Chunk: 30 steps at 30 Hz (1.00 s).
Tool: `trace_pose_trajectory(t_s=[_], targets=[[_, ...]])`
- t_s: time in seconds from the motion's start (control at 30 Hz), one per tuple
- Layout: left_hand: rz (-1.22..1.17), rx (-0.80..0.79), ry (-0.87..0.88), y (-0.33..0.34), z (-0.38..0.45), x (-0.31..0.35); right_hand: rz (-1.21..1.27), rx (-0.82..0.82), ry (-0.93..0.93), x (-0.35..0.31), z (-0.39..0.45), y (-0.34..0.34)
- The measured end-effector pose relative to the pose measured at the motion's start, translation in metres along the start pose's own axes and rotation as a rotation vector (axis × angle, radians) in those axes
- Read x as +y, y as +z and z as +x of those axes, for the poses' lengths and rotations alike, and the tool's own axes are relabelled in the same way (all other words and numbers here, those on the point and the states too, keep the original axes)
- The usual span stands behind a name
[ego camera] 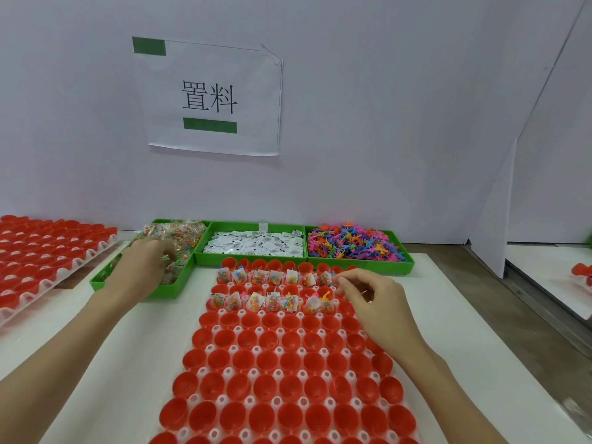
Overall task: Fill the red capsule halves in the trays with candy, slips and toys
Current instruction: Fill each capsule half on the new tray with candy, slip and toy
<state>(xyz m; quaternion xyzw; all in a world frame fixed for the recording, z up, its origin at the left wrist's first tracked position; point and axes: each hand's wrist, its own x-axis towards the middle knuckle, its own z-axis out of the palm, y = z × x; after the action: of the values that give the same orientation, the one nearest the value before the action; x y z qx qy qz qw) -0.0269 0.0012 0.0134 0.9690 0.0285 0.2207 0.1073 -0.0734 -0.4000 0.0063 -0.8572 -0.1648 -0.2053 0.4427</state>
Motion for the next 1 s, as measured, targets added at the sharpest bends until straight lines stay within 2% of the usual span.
trace_pose_trajectory(t_s=[0.47, 0.6, 0.7, 0.83, 1.0], targets=[[-0.065, 0.108, -0.048, 0.004, -0.009, -0.012, 0.003, 0.025, 0.037, 0.0, 0.0, -0.007], [-0.199, 0.309, -0.087, -0.004, -0.019, -0.001, -0.007, 0.015, 0.048, 0.0, 0.0, -0.007], [-0.458, 0.396, -0.093, -0.015, -0.035, 0.028, -0.014, 0.013, 0.055, 0.0, -0.001, -0.007], [-0.919, 0.222, -0.158, -0.02, -0.063, 0.074, -0.01, 0.0, 0.065, -0.003, -0.003, -0.006], [-1.131, 0.023, -0.151, -0.025, -0.083, 0.099, -0.038, -0.019, 0.037, -0.017, -0.007, 0.0]])
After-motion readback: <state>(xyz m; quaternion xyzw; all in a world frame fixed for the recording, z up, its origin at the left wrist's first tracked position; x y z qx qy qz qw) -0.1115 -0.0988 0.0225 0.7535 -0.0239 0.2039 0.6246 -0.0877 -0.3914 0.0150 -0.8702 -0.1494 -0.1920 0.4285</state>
